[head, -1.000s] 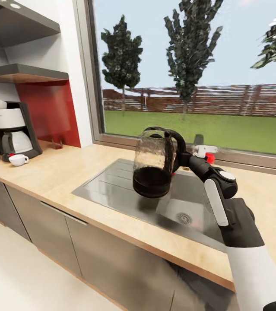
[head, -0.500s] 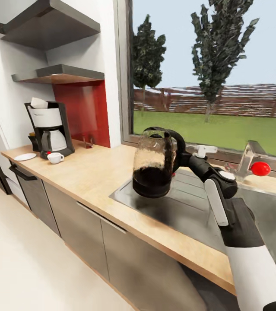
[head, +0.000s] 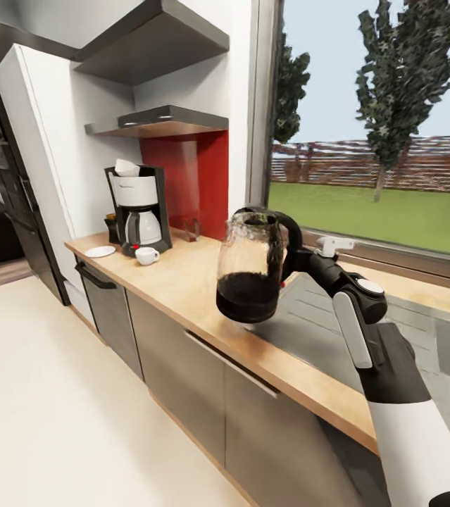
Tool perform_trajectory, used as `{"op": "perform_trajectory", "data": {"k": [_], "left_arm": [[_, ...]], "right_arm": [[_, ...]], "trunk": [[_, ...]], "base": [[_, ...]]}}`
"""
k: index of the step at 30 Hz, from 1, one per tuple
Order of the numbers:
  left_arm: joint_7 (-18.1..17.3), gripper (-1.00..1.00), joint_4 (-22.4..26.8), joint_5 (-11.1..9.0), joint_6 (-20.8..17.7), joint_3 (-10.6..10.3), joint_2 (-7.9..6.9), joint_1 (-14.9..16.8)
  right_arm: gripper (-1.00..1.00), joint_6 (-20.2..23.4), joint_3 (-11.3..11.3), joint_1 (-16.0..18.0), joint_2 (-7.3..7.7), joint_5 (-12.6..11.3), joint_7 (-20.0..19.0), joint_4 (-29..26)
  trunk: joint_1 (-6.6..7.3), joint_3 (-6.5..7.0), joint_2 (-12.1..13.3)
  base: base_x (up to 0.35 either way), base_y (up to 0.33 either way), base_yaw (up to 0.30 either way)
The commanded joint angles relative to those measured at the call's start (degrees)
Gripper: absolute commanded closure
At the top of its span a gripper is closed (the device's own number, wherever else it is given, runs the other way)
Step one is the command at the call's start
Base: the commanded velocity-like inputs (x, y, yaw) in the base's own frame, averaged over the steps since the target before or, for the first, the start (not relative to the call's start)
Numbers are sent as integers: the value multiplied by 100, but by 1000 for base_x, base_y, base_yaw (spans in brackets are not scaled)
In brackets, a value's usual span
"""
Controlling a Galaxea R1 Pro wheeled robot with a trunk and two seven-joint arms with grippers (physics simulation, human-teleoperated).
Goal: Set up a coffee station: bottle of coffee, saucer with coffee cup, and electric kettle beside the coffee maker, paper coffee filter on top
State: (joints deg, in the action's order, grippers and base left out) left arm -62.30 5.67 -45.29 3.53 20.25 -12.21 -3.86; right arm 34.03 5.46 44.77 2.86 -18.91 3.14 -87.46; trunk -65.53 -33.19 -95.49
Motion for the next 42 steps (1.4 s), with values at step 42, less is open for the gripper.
{"op": "perform_trajectory", "data": {"k": [42], "left_arm": [[1, -100, 4, -24, 43, -30, 0, -1]], "right_arm": [[100, 25, 178, 39, -180, 11, 675, -8]], "trunk": [[-1, -5, -3]], "base": [[197, 177, 3]]}}
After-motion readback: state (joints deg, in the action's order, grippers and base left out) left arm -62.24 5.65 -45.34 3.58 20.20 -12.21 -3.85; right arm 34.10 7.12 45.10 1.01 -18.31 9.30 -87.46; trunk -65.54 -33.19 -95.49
